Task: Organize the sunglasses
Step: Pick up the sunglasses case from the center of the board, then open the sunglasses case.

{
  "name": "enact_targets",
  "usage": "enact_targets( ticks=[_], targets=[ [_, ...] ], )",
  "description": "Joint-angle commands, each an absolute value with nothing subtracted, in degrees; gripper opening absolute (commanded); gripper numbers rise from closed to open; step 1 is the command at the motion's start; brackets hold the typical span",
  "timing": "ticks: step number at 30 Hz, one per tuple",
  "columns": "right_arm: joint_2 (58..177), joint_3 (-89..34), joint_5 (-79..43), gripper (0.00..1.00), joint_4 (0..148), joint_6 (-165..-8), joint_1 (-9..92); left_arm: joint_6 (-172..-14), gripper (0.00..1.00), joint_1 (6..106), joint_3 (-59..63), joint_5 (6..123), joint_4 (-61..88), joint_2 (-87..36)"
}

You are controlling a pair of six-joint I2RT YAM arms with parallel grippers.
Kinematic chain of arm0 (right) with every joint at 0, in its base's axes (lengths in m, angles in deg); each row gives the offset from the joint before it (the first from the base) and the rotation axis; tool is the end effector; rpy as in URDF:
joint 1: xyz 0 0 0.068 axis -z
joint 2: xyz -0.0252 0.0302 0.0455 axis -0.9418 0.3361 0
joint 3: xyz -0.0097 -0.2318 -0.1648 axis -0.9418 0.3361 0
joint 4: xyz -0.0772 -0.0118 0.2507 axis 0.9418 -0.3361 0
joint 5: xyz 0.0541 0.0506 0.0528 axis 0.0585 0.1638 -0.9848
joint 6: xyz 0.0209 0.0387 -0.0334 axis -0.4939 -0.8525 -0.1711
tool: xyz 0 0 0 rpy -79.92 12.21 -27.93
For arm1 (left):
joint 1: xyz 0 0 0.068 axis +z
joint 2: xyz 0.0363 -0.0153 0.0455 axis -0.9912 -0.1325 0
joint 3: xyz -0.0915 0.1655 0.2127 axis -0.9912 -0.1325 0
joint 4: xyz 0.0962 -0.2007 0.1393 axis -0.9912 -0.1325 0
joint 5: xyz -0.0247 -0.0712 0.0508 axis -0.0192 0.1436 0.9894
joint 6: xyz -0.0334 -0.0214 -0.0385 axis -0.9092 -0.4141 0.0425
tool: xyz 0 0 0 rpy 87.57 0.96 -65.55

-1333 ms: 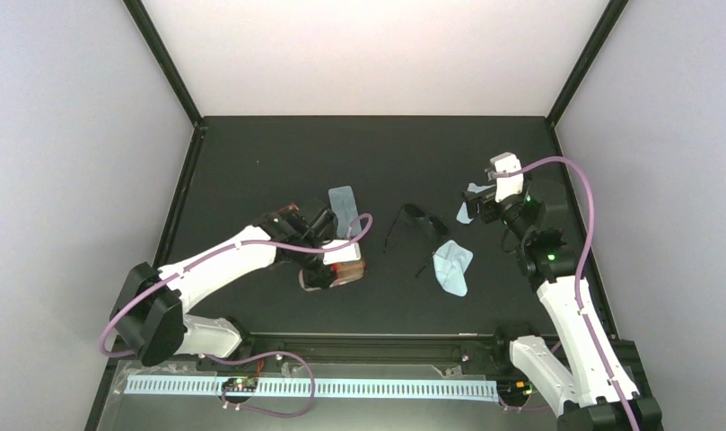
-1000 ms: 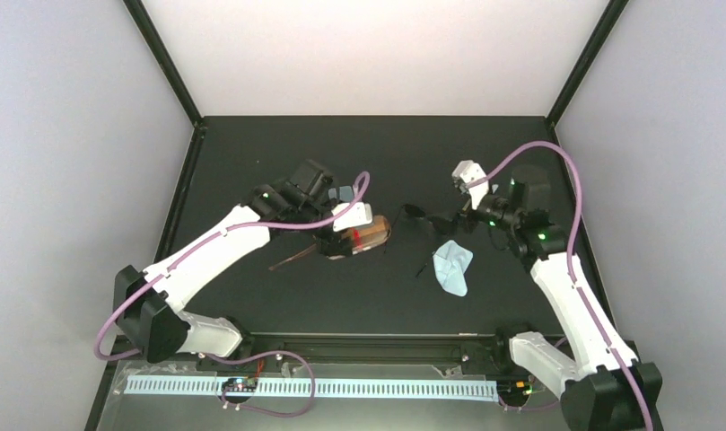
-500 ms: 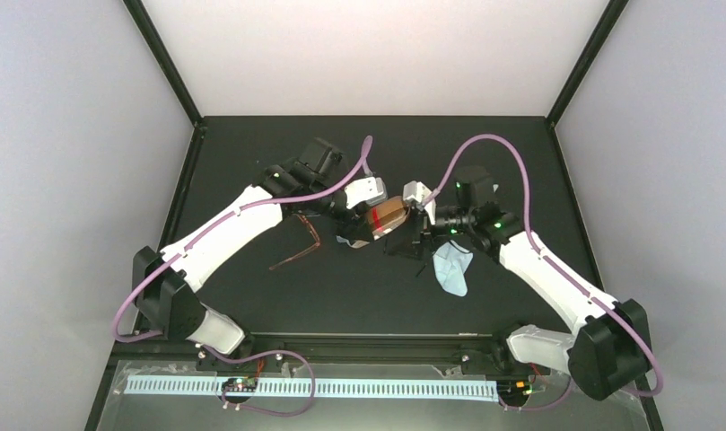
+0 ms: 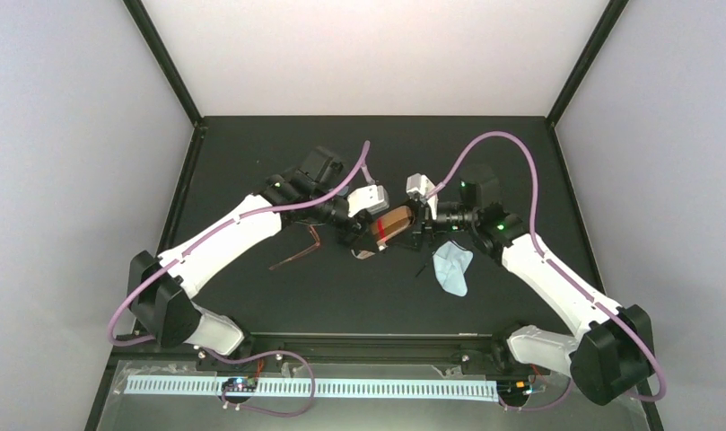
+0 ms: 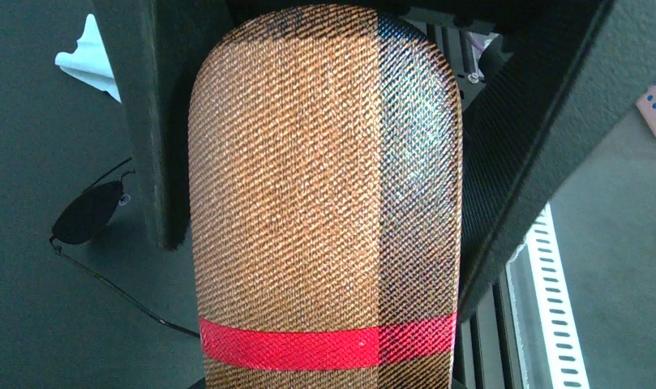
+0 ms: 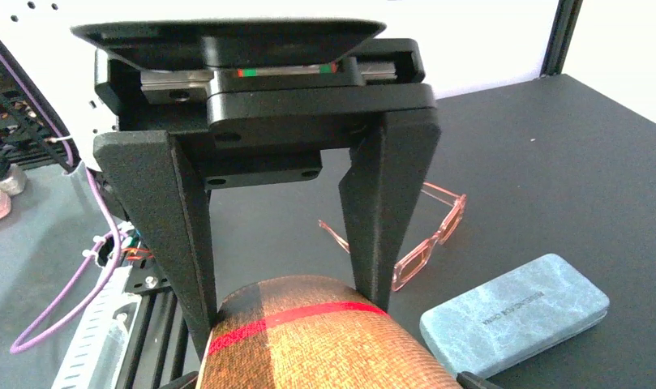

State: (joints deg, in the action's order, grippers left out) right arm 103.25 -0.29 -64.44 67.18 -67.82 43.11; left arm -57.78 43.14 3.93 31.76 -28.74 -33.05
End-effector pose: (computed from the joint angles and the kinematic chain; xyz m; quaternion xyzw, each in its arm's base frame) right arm 0.2079 0.1413 0.3052 -0.4790 0.6308 0.4464 0.4164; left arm 0.2224 -0.2136 0.3288 0.5599 0.6875 -0.3719 0.2748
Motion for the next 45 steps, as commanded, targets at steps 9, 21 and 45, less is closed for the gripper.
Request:
enact_targets(
  ticks=[9,21,45],
  targets=[
    [100.33,0.55,-68.70,0.79,66.94,-64.09,44.28,-58.13,0.14,42.89,3.19,28.85,-25.41,-29.73],
    [100.01,0.95,-68.92,0.60,68.44,-66.13,44.25,-57.52,0.15,42.80,3.01,28.31,-25.43,-30.14],
    [93.81,3.09,-62.66,0.09,51.51,-29.91,44.25,-39.45,0.14,42.84,1.62,6.41,-37.86,-27.53]
  ],
)
